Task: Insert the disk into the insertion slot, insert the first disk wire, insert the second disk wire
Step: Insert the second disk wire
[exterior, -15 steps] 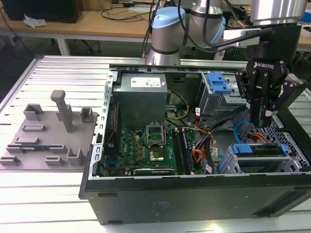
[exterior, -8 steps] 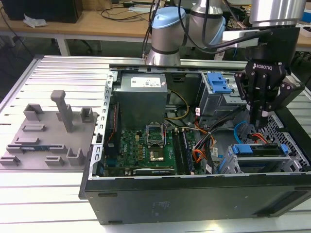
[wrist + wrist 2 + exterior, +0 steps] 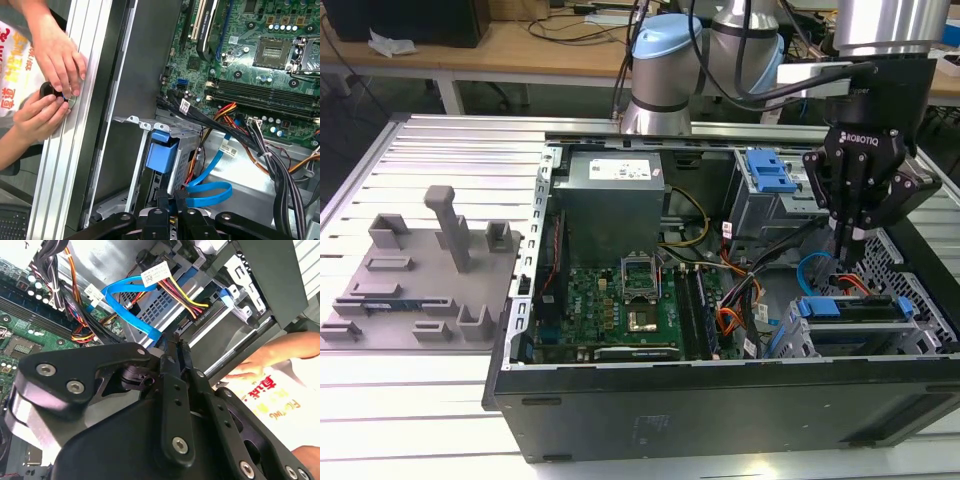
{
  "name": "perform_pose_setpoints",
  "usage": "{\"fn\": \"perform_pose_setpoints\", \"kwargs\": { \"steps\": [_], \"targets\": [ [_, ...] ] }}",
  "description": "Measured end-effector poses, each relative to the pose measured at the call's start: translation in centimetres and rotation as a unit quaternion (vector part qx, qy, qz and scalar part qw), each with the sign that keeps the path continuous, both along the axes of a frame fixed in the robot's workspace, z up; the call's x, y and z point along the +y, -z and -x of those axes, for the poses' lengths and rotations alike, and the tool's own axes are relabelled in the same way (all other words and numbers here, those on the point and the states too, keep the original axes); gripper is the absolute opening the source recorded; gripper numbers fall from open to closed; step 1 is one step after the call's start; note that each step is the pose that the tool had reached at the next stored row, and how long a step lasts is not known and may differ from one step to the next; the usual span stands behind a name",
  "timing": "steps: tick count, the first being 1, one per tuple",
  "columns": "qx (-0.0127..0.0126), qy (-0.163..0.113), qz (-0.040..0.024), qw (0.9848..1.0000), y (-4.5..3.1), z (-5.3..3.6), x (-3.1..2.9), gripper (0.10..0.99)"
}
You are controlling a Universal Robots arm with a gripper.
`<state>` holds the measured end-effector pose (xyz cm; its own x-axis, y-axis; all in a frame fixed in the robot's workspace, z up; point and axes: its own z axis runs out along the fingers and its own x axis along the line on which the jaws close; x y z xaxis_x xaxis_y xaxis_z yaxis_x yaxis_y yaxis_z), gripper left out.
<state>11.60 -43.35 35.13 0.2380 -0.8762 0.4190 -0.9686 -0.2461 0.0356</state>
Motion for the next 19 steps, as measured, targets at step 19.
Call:
{"fn": "perform_pose_setpoints", "kwargs": {
  "steps": [19],
  "targets": [
    [0.0017, 0.021, -0.0288, 0.9994, 0.05, -0.74, -1.59, 0.161]
  ]
}}
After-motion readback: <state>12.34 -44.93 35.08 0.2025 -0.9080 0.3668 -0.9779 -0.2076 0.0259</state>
